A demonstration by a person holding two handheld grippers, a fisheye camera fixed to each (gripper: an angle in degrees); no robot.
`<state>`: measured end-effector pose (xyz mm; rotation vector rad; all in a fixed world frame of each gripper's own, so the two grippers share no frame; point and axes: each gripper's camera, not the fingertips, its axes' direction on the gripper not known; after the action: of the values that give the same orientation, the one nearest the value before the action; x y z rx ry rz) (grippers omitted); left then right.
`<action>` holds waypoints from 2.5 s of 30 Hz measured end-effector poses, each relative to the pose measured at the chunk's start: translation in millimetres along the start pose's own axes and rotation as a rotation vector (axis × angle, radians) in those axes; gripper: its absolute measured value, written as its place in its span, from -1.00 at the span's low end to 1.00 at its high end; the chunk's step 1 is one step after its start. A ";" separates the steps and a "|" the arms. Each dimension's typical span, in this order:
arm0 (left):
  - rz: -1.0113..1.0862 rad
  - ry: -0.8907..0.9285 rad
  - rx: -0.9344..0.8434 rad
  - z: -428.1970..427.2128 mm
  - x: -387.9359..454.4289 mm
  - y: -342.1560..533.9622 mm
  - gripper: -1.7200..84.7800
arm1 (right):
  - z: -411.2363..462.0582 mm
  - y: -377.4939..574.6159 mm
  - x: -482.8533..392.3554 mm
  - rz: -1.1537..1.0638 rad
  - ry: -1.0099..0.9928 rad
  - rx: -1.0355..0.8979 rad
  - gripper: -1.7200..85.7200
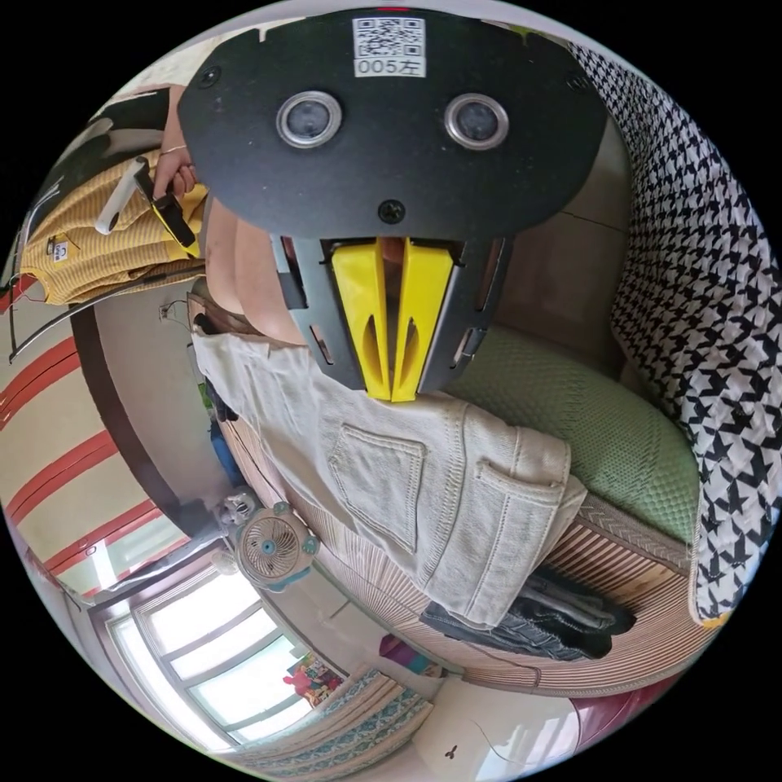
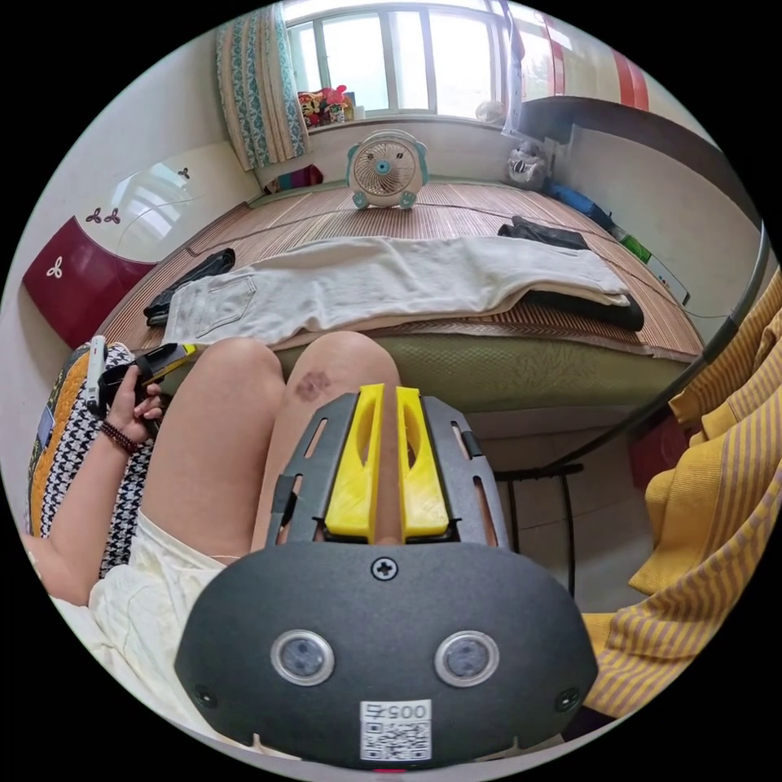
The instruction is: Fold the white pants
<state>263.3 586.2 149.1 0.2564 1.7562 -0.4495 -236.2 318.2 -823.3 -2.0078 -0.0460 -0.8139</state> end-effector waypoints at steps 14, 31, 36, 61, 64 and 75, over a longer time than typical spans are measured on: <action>-0.026 0.026 -0.012 14.5 -6.1 -5.6 -0.85 | 18.5 -7.4 -2.8 0.000 -0.009 -0.024 -0.91; 0.199 0.075 0.249 -43.4 52.5 -47.6 -0.97 | 36.0 -16.6 7.0 0.029 0.007 -0.039 -0.89; 0.256 0.010 0.123 -24.2 62.9 -54.8 -0.97 | 43.9 -24.0 13.3 0.058 0.004 -0.035 -0.88; 0.027 0.097 -0.106 23.7 -9.9 -31.3 -0.78 | 63.8 -19.0 11.4 0.045 -0.006 -0.072 -0.87; 0.010 0.095 -0.117 23.0 -11.2 -34.6 -0.79 | 63.5 -19.7 12.2 0.047 -0.003 -0.068 -0.87; 0.006 0.119 -0.112 15.3 -8.0 -34.4 -0.73 | 71.5 -22.0 4.5 0.033 -0.013 -0.071 -0.87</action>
<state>264.7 549.2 159.6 0.2124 1.8901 -0.3354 -202.6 385.0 -828.6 -2.0756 0.0086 -0.7910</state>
